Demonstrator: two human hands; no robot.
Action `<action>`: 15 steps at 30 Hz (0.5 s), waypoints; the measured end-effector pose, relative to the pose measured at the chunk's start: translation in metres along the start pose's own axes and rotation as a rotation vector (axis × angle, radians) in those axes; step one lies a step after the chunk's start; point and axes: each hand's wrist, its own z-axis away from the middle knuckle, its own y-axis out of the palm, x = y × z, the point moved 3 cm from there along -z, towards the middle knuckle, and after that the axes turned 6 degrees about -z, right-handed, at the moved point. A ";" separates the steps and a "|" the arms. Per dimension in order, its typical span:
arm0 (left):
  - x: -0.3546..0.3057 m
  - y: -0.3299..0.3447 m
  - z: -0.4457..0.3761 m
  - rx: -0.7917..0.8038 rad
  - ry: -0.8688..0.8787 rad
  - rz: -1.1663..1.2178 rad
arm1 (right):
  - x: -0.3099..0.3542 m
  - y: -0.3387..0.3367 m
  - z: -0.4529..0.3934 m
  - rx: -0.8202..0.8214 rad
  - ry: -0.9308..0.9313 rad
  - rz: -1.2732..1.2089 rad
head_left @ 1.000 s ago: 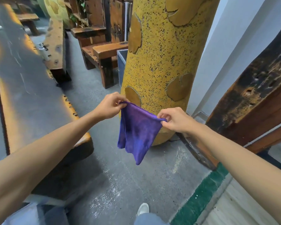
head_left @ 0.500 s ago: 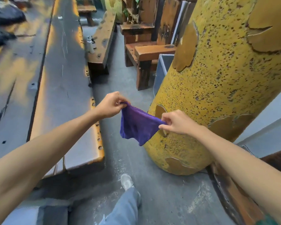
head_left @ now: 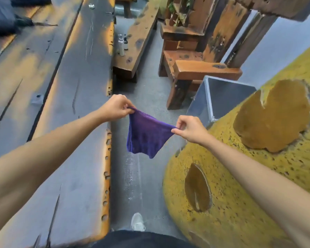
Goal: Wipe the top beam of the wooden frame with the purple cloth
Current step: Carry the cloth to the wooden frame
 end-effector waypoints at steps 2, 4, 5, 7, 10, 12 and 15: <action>0.014 -0.008 -0.025 -0.018 -0.020 -0.001 | 0.002 -0.007 -0.035 -0.014 -0.009 -0.039; 0.029 -0.017 -0.050 -0.045 -0.023 -0.003 | 0.006 -0.012 -0.072 -0.024 -0.043 -0.010; 0.037 -0.020 -0.063 -0.060 -0.027 -0.011 | 0.006 -0.013 -0.090 -0.014 -0.057 0.046; 0.052 -0.024 -0.087 -0.095 -0.046 -0.009 | 0.006 -0.014 -0.123 0.017 -0.082 0.152; 0.078 -0.026 -0.132 -0.151 -0.095 -0.009 | 0.003 -0.021 -0.183 0.015 -0.076 0.189; 0.097 -0.025 -0.163 -0.183 -0.142 -0.010 | -0.005 -0.027 -0.223 -0.007 -0.071 0.185; 0.128 -0.027 -0.215 -0.226 -0.206 0.034 | -0.022 -0.035 -0.290 -0.027 -0.057 0.130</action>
